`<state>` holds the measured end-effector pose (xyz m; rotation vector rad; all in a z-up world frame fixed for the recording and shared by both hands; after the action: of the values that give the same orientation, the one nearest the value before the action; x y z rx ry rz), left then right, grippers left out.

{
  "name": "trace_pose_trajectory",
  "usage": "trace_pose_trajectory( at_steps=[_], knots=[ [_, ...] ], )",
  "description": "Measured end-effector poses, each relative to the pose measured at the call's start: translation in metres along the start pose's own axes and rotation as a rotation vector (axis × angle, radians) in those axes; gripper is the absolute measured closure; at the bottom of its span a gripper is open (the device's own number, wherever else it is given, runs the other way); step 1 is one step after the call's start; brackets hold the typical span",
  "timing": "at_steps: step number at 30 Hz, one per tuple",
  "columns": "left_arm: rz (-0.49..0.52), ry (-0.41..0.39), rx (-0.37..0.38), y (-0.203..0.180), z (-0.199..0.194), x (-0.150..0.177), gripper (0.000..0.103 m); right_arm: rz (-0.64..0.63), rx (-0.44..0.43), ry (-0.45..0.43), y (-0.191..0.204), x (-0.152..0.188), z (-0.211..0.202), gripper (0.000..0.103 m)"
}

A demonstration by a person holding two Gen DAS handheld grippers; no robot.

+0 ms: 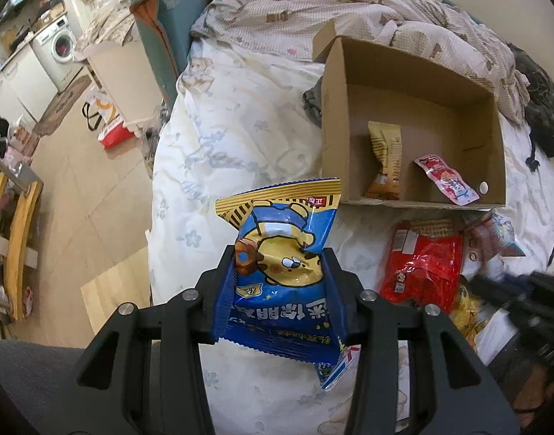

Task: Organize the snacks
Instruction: 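Carry both snacks into the box and open both grippers to release them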

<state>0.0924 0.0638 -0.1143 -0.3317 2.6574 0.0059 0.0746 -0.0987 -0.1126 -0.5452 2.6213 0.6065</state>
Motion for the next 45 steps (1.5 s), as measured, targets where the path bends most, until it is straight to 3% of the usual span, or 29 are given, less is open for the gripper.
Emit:
trace_pose_trajectory(
  at_steps=[12,20,32,38,45],
  knots=[
    [0.064,-0.110,0.039,-0.034,-0.017,-0.037,0.063,0.119,0.001,-0.188,-0.055,-0.038,-0.046,0.086],
    [0.123,-0.138,0.067,-0.075,-0.008,-0.069,0.063,0.166,0.036,-0.243,-0.092,-0.068,-0.053,0.086],
    [0.133,-0.137,0.096,-0.111,0.028,-0.104,0.063,0.215,0.090,-0.234,-0.137,-0.097,-0.029,0.086],
    [0.107,-0.107,0.116,-0.109,0.053,-0.101,0.063,0.267,0.104,-0.207,-0.155,-0.096,-0.017,0.086],
    [0.110,-0.090,0.131,-0.114,0.066,-0.099,0.062,0.235,0.166,-0.143,-0.155,-0.090,-0.001,0.086]
  ],
)
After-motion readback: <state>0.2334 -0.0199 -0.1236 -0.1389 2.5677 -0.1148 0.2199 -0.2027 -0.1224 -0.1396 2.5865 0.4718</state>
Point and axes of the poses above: each gripper's, at about its wrist camera, not at the fingertips, and z roughly the way its jaws point, y to its left, x to its underside, the point moved 8 cm from there along z, roughly the way its jaws point, and after that the axes turned 7 degrees about -z, right-handed, at the moved point
